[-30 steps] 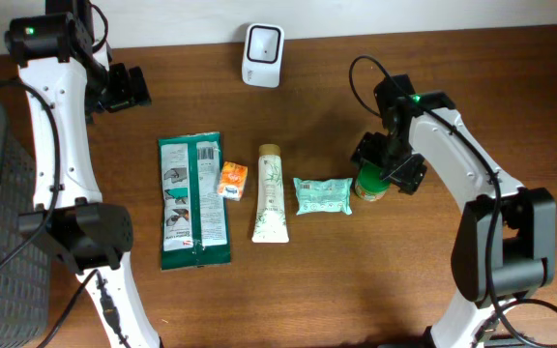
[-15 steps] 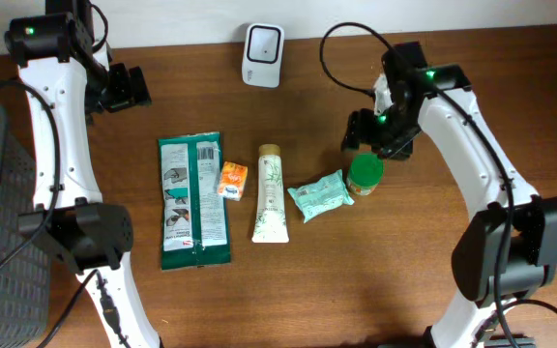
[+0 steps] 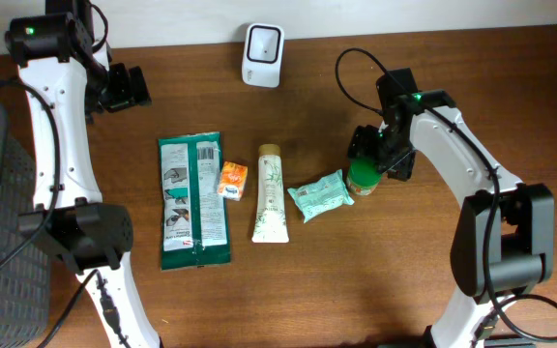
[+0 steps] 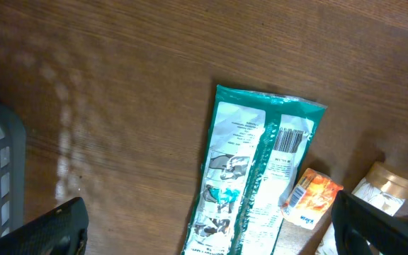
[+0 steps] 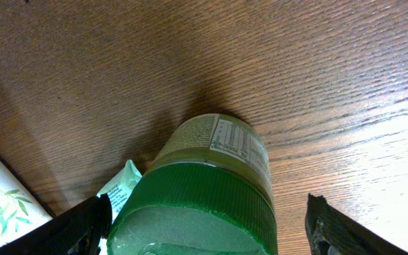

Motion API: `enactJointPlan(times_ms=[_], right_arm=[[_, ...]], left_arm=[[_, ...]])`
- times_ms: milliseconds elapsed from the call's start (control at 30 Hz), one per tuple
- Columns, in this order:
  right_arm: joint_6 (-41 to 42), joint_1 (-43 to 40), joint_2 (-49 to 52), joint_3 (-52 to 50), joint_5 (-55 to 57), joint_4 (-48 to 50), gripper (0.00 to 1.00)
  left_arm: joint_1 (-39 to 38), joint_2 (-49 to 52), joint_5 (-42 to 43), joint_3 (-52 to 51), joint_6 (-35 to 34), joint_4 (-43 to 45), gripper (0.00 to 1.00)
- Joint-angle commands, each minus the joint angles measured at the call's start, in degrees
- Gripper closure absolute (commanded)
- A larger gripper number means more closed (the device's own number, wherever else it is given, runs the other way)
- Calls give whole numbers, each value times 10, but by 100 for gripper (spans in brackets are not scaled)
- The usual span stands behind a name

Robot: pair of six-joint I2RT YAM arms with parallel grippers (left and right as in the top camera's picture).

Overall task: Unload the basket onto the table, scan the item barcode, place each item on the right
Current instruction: 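Lower the right gripper and grasp the green-lidded jar, then lift the jar with the right gripper and hold it before the scanner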

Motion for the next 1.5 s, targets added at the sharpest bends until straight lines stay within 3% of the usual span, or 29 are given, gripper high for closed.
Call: enactJointPlan(times_ms=[0,233,467,500,633,700,767,900,1133,1167,1267,1367,1467], right_arm=[[16,-3,2,-20,1,0,19],[32,-4,2,-43,-13,7,31],[-27,-5,2,47,-23,-68,44],[-35,-5,2,62,-41,-79,44],[-55,-5,2,117,-281,-53,47],[61,-5,2,118,-400,-5,50],[195,-5,2,118,-449,2,65],[287,-5,2,118,-572,2,66],[275,-3,2,118,-574,24,66],[227,0,2,118,-560,54,65],[-28,14,2,118,-481,71,60],[-59,15,2,118,-281,57,60],[-59,16,2,147,-190,54,60]], left_arm=[[3,-4,6,9,-1,-1,1],[3,-4,6,9,-1,-1,1],[3,-4,6,9,-1,-1,1],[3,-4,6,9,-1,-1,0],[3,-4,6,9,-1,-1,1],[3,-4,6,9,-1,-1,1],[3,-4,6,9,-1,-1,0],[3,-4,6,9,-1,-1,1],[3,-4,6,9,-1,-1,1],[3,-4,6,9,-1,-1,1],[3,-4,6,9,-1,-1,1],[3,-4,6,9,-1,-1,1],[3,-4,6,9,-1,-1,1]])
